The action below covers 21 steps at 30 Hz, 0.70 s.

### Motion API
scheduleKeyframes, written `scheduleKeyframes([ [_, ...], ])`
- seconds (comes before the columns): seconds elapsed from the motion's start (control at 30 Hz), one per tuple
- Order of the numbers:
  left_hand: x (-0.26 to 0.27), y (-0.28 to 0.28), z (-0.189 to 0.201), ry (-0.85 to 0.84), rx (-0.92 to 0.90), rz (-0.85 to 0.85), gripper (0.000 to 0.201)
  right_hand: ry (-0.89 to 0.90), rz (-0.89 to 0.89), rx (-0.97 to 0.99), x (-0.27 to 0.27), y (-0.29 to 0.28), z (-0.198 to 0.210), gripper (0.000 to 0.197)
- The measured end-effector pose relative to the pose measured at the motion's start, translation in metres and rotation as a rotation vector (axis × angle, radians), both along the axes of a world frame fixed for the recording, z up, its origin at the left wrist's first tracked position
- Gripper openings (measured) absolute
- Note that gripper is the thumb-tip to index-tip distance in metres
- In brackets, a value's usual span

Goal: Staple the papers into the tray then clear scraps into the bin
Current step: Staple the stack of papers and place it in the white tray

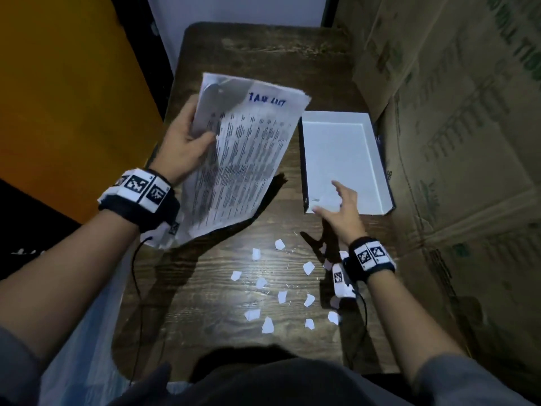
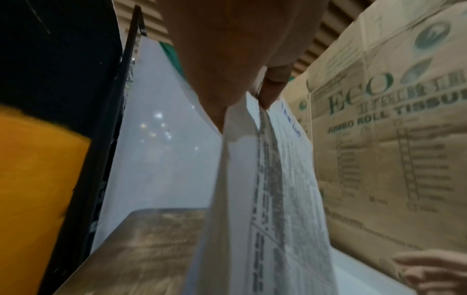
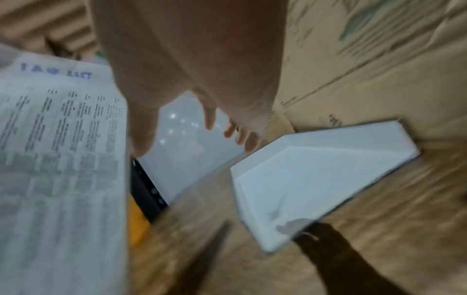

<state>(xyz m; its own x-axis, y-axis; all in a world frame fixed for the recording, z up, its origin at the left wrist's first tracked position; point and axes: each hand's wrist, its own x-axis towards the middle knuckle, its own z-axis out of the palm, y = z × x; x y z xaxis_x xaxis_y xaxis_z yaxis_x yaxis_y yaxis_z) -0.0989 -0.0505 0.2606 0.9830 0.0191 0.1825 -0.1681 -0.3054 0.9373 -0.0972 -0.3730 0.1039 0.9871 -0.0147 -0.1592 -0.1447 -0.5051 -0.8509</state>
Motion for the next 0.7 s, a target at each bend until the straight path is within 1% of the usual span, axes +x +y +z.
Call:
scheduleKeyframes([
  [0.07,0.011,-0.012,0.026,-0.042,-0.023,-0.056,0.052,0.043,0.125,0.212,0.019,0.021,0.018,0.094],
  [0.13,0.026,-0.025,0.039,-0.065,-0.092,-0.096,0.051,0.103,0.186,0.388,0.040,0.031,0.033,0.101],
  [0.17,0.034,-0.032,0.041,-0.058,-0.156,-0.111,0.053,0.120,0.213,0.467,0.049,0.032,0.039,0.097],
  [0.2,0.043,-0.041,0.042,-0.049,-0.220,-0.124,0.055,0.132,0.226,0.542,0.055,0.030,0.044,0.087],
  [0.27,0.065,-0.060,0.039,0.001,-0.319,-0.117,0.054,0.157,0.182,0.644,0.065,0.021,0.051,0.054],
  [0.3,0.079,-0.068,0.034,0.035,-0.374,-0.097,0.051,0.172,0.114,0.679,0.068,0.011,0.051,0.042],
  [0.33,0.091,-0.078,0.027,0.085,-0.438,-0.073,0.048,0.177,0.039,0.716,0.069,0.000,0.051,0.038],
  [0.37,0.103,-0.086,0.015,0.171,-0.485,-0.049,0.044,0.172,-0.046,0.740,0.070,-0.014,0.046,0.041],
  [0.4,0.113,-0.096,-0.003,0.282,-0.513,-0.032,0.041,0.166,-0.127,0.732,0.072,-0.027,0.039,0.046],
  [0.43,0.117,-0.108,-0.025,0.406,-0.515,-0.039,0.039,0.166,-0.195,0.684,0.077,-0.039,0.031,0.049],
  [0.47,0.118,-0.122,-0.051,0.530,-0.496,-0.072,0.043,0.171,-0.240,0.626,0.081,-0.049,0.022,0.047],
  [0.5,0.117,-0.137,-0.076,0.643,-0.411,-0.106,0.053,0.180,-0.264,0.565,0.089,-0.058,0.013,0.043],
  [0.53,0.114,-0.153,-0.100,0.718,-0.283,-0.139,0.064,0.193,-0.274,0.485,0.095,-0.062,0.008,0.042],
  [0.57,0.111,-0.168,-0.119,0.771,-0.144,-0.158,0.071,0.208,-0.282,0.388,0.103,-0.066,0.006,0.046],
  [0.63,0.110,-0.194,-0.152,0.855,0.046,-0.148,0.074,0.257,-0.303,0.186,0.117,-0.073,0.001,0.063],
  [0.67,0.114,-0.204,-0.167,0.887,0.093,-0.131,0.073,0.276,-0.306,0.105,0.121,-0.076,-0.002,0.064],
  [0.7,0.118,-0.212,-0.175,0.898,0.127,-0.096,0.072,0.292,-0.305,0.032,0.126,-0.078,-0.007,0.059],
])
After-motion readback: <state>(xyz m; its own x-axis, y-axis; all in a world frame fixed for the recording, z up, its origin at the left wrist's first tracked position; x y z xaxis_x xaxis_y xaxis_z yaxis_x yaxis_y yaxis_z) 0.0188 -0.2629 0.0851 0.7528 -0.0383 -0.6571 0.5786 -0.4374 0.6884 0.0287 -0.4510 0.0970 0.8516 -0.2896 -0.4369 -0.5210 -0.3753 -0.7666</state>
